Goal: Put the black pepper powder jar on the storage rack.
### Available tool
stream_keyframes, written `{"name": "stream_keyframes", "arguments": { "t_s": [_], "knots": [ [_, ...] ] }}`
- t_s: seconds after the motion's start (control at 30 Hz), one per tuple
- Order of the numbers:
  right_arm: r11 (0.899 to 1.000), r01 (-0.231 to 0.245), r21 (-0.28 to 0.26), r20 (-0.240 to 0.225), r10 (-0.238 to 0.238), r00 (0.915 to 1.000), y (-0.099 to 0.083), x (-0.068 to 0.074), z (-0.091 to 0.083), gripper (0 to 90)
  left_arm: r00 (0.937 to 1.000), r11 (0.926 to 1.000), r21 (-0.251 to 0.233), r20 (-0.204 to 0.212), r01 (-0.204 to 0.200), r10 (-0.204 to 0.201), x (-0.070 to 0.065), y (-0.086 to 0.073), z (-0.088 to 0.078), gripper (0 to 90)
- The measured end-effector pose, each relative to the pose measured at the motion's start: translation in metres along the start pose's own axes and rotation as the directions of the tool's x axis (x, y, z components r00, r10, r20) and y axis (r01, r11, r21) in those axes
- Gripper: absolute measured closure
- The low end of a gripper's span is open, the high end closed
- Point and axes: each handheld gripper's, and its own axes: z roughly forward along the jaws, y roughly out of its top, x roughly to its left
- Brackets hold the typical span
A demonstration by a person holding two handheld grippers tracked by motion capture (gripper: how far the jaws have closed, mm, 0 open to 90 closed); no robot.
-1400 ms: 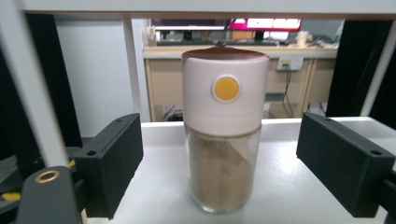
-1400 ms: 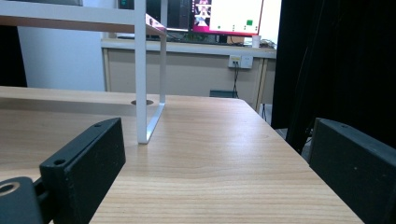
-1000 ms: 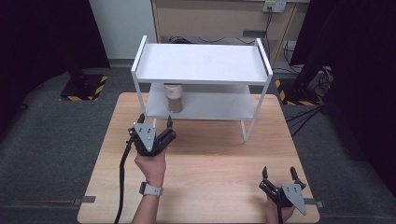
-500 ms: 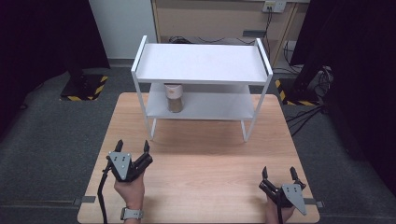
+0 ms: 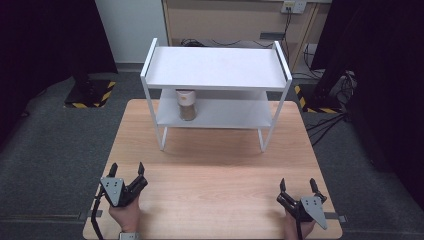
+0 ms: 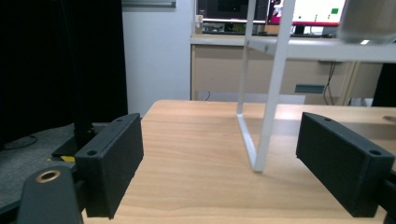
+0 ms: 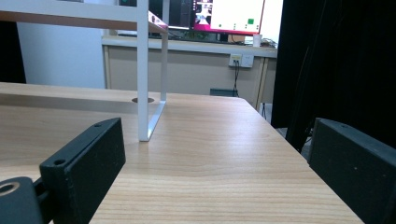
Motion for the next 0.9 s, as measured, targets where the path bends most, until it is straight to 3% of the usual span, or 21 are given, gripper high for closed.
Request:
{"name": "stream_keyframes", "arguments": {
  "t_s": [0.2, 0.43, 0.5, 0.7, 0.73, 0.9],
  "knots": [
    [1.000, 0.000, 0.002, 0.003, 0.000, 1.0000, 0.000, 0.001, 0.000, 4.2, 0.9999, 0.9999, -0.002, 0.003, 0.016, -0.016, 0.002, -0.014, 0.001, 15.3],
    [1.000, -0.001, 0.003, 0.001, 0.001, 1.0000, 0.000, 0.000, 0.000, 4.2, 0.9987, 0.9987, 0.006, -0.001, -0.050, 0.050, -0.001, -0.027, 0.001, 14.7],
    [1.000, 0.000, 0.003, 0.000, 0.000, 1.0000, 0.000, 0.000, 0.000, 4.2, 0.9990, 0.9990, -0.007, -0.006, -0.045, 0.045, 0.000, -0.029, 0.001, 14.6],
    [1.000, -0.003, -0.001, 0.000, 0.003, 1.0000, 0.000, 0.000, -0.001, 4.2, 0.9993, 0.9992, 0.018, 0.012, -0.036, 0.036, 0.005, -0.029, 0.002, 14.7],
    [1.000, -0.003, -0.002, -0.001, 0.003, 1.0000, 0.000, 0.000, -0.001, 4.2, 0.9996, 0.9993, 0.031, 0.018, -0.020, 0.020, 0.007, -0.028, 0.003, 14.6],
    [1.000, -0.003, -0.003, -0.003, 0.003, 1.0000, -0.001, 0.000, -0.001, 4.2, 0.9997, 0.9995, 0.028, 0.019, -0.013, 0.013, 0.007, -0.029, 0.002, 16.4]
  ]
}}
